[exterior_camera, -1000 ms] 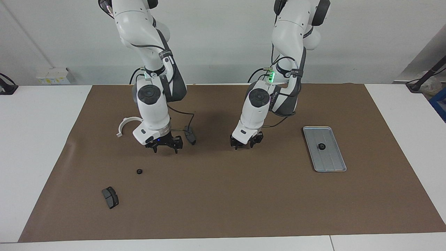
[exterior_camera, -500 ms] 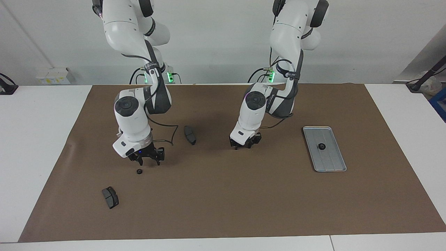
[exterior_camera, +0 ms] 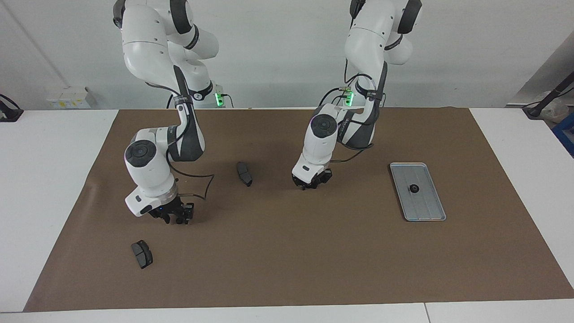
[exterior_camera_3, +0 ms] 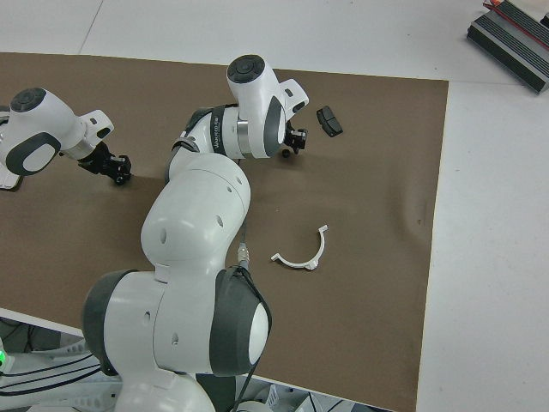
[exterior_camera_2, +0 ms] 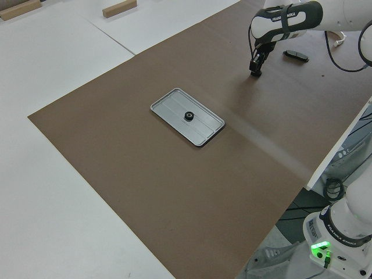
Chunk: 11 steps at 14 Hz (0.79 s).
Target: Pick bearing gear from pile to tray
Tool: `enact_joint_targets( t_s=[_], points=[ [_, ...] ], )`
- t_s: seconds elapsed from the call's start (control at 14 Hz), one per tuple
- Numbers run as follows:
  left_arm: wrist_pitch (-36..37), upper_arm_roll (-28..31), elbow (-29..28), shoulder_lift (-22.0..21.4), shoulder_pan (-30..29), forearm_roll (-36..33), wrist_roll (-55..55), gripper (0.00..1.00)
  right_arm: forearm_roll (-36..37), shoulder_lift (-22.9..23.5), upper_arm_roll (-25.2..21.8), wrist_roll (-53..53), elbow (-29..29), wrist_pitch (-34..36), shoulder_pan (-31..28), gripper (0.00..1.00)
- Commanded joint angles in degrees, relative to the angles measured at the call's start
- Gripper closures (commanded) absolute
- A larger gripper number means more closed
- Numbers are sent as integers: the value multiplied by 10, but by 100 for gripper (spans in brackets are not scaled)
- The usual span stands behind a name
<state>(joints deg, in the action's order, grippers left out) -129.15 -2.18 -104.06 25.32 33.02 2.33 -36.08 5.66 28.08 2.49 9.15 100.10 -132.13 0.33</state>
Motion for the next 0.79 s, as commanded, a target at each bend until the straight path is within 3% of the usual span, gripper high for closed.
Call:
enact_joint_targets(
  t_s=[0.0, 0.14, 0.36, 0.43, 0.57, 0.71],
  points=[
    [4, 6, -26, -5, 13, 0, -12, 76, -5, 8, 9, -14, -6, -4, -8, 53],
    [5, 6, -26, -5, 13, 0, -12, 85, -6, 8, 9, -14, -4, -5, -7, 64],
    [16, 9, -2, -6, -4, -1, -6, 91, -6, 8, 9, -13, -3, -8, -6, 90],
    [34, 10, 19, -11, -35, -2, -1, 92, -6, 8, 9, -13, -4, -8, -7, 97],
    [88, 10, 73, -15, -84, -2, 38, 92, -6, 7, 10, -11, -5, -4, -4, 100],
    [105, 10, 83, -25, -159, 1, 111, 93, -7, -5, 13, -5, -6, 3, 3, 100]
  ],
)
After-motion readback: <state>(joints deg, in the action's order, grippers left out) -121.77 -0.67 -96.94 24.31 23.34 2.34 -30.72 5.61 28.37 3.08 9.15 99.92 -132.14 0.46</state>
